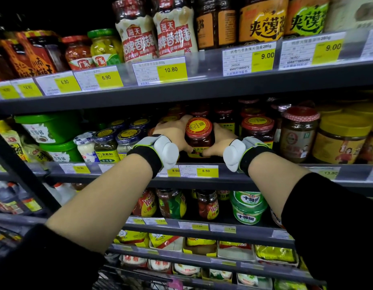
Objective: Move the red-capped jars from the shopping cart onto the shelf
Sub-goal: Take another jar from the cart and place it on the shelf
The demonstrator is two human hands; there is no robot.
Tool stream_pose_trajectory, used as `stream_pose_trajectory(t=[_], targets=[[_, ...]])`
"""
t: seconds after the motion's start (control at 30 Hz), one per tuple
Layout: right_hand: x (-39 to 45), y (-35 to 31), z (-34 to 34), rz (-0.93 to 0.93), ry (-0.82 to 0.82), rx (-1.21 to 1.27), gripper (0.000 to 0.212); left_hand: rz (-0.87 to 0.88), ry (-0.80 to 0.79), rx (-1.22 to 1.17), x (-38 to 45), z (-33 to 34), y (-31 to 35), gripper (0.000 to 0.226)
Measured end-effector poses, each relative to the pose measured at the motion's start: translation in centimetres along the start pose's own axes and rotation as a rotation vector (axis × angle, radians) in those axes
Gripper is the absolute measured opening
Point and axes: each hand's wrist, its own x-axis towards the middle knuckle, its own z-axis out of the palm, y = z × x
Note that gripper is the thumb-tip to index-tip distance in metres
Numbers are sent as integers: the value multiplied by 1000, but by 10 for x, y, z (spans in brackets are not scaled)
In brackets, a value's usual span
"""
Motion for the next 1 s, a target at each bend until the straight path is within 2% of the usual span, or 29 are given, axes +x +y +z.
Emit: stream_pose_trajectory(t=[0.13,0.3,0.53,0.7,0.77,0.87,1.0], targets=[[3,2,3,-1,14,-24,84,-22,49,24,-3,2,1,97],[4,6,5,9,6,6,85,-20,31,-169,-3,-1,-4,87],[4,11,4,21,5,2,78,-39,68,-116,-4,0,-2,72],[5,10,3,19,80,131,99,-59,143,-81,-7,4,2,67],[2,9,1,10,141,185,92,-70,168,-67,-8,5,5,65],[-1,8,0,-27,180,188,61,-97,181,-48,-8,5,6,64],[-1,10,1,-34,142,162,47,-106,189,-26,-8,10,5,63]])
